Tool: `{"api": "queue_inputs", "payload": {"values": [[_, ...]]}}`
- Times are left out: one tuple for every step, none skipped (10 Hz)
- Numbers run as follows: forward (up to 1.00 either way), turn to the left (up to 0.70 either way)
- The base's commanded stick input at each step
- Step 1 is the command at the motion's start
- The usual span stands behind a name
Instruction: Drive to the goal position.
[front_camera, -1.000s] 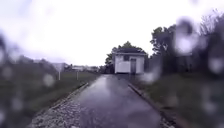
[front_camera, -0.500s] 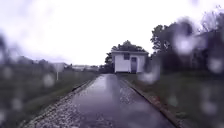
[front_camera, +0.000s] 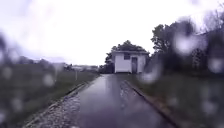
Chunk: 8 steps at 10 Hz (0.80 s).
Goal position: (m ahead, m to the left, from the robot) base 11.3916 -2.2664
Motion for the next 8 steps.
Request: {"api": "queue_inputs", "payload": {"values": [[0.68, 0.00], [0.68, 0.00], [0.68, 0.00], [0.68, 0.00], [0.68, 0.00], [0.68, 0.00], [0.69, 0.00], [0.68, 0.00]]}}
